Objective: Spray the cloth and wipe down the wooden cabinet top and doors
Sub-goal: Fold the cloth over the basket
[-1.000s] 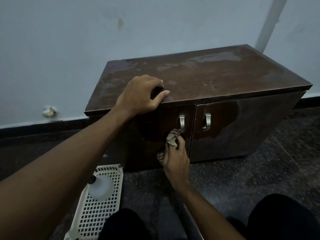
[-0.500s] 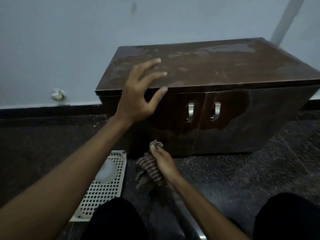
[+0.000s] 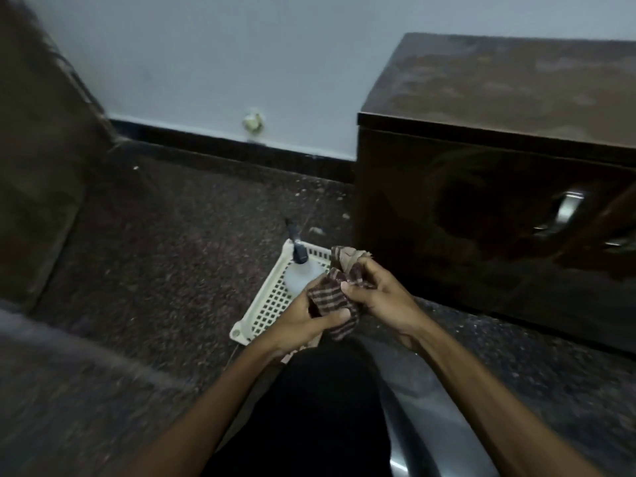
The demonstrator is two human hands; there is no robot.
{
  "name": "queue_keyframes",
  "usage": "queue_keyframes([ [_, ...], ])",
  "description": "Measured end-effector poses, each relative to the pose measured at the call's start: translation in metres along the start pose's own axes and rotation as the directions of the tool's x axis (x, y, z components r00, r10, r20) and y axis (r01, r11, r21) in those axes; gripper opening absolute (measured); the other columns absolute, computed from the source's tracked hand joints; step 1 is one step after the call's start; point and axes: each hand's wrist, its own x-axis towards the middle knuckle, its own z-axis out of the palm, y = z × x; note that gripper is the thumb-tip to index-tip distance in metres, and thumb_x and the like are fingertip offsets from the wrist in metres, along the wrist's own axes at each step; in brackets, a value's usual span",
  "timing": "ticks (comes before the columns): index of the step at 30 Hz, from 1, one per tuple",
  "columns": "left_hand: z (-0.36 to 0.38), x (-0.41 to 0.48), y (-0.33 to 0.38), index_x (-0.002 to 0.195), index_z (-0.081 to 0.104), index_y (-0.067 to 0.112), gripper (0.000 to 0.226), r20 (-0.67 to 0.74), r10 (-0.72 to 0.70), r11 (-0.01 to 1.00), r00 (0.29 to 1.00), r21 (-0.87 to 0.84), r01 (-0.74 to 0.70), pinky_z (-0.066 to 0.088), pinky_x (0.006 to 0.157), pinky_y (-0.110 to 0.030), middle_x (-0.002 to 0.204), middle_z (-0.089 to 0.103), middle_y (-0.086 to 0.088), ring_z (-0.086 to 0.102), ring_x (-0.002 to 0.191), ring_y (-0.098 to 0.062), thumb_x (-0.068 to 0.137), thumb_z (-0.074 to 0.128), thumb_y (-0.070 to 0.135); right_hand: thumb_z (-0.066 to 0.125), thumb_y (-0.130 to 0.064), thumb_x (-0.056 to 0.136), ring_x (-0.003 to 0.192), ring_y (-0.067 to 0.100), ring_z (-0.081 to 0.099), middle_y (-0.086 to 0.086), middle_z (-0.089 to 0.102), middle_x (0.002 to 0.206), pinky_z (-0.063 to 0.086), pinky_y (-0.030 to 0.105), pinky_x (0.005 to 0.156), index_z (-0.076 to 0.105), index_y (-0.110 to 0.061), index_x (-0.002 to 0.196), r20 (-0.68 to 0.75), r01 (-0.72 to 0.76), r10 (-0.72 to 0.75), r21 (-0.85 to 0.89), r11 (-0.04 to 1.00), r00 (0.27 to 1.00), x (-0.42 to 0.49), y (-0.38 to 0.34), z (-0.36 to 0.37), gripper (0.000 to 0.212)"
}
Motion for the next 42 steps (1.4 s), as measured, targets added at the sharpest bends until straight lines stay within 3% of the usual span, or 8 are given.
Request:
queue_keyframes([
  [6,-0.03,-0.01,-0.026,0.127,0.063,0.005,0.049,-0.231,-0.007,0.999,0.973,-0.048,-0.004,0.051,0.103,-0.038,0.121,0.072,-0.008,0.067,0.117,-0.022,0.081,0.08,0.008,0.067,0.009,0.087,0.098,0.007,0.068,0.005,0.072,0.109,0.052,0.02,0.083,0.067,-0.004,0.114,0.104,0.191,-0.169,-0.272,0.943,0.98,0.029,0.004,0.023,0.03],
  [10,-0.034,-0.017,-0.041,0.111,0.068,0.009,0.037,-0.423,0.01,0.998,0.906,-0.046,-0.032,0.056,0.091,-0.033,0.102,0.077,-0.002,0.072,0.1,-0.016,0.078,0.08,-0.002,0.076,0.001,0.082,0.114,0.009,0.059,-0.005,0.064,0.116,0.047,0.023,0.097,0.074,-0.025,0.093,0.214,0.379,-0.314,-0.581,0.721,0.925,0.044,0.025,0.028,0.028],
  [16,-0.04,-0.031,-0.053,0.106,0.066,0.015,0.028,-0.449,-0.217,0.951,0.867,-0.299,0.083,0.06,0.07,-0.033,0.097,0.074,-0.008,0.073,0.087,-0.02,0.087,0.071,-0.005,0.07,-0.01,0.088,0.126,0.01,0.045,-0.003,0.047,0.136,0.036,0.021,0.104,0.07,-0.03,0.123,0.459,0.498,-0.194,-0.769,0.402,0.867,0.047,0.045,0.028,0.041],
  [21,-0.049,-0.044,-0.064,0.116,0.067,0.017,0.042,-0.322,-0.36,0.854,0.876,-0.492,0.171,0.059,0.088,-0.043,0.108,0.075,-0.011,0.073,0.097,-0.032,0.083,0.073,0.043,0.057,-0.047,0.096,0.129,0.002,0.04,-0.008,0.04,0.144,0.036,0.024,0.109,0.073,-0.024,0.119,0.381,0.302,0.006,-0.742,0.598,0.924,0.042,0.059,0.036,0.036],
  [26,-0.052,-0.031,-0.068,0.104,0.07,0.017,0.027,-0.453,-0.346,0.929,0.821,-0.288,0.233,0.062,0.079,-0.043,0.102,0.076,-0.012,0.076,0.09,-0.027,0.088,0.074,0.039,0.076,-0.027,0.086,0.113,0.002,0.056,-0.005,0.063,0.122,0.048,0.032,0.1,0.078,-0.027,0.096,0.244,0.26,-0.115,-0.726,0.636,0.963,0.049,0.086,0.048,0.01],
  [30,-0.065,-0.013,-0.082,0.087,0.07,0.021,0.016,-0.526,-0.337,0.94,0.781,-0.141,0.31,0.061,0.08,-0.054,0.088,0.077,-0.006,0.076,0.086,-0.027,0.086,0.078,0.035,0.086,-0.012,0.074,0.093,0.008,0.067,-0.003,0.067,0.107,0.06,0.034,0.078,0.063,-0.016,0.102,-0.047,0.062,-0.12,-0.644,0.763,0.992,0.055,0.099,0.059,0.036],
  [34,-0.07,0.001,-0.094,0.09,0.069,0.018,0.037,-0.558,-0.293,0.923,0.776,0.045,0.381,0.058,0.084,-0.038,0.088,0.076,-0.002,0.073,0.086,-0.025,0.076,0.076,0.051,0.089,-0.011,0.068,0.094,0.017,0.067,0.0,0.066,0.105,0.057,0.039,0.087,0.066,-0.018,0.104,-0.114,0.008,-0.117,-0.682,0.731,0.987,0.067,0.121,0.066,0.043],
  [42,-0.062,-0.009,-0.101,0.149,0.04,0.014,0.058,-0.454,0.112,0.511,0.884,0.789,0.341,0.039,0.107,-0.045,0.149,0.041,-0.011,0.042,0.138,-0.029,0.098,0.059,0.033,0.068,-0.015,0.09,0.113,0.025,0.053,0.009,0.053,0.124,0.045,0.036,0.099,0.057,-0.011,0.13,0.068,0.118,-0.126,-0.886,0.449,0.99,0.067,0.128,0.064,0.042],
])
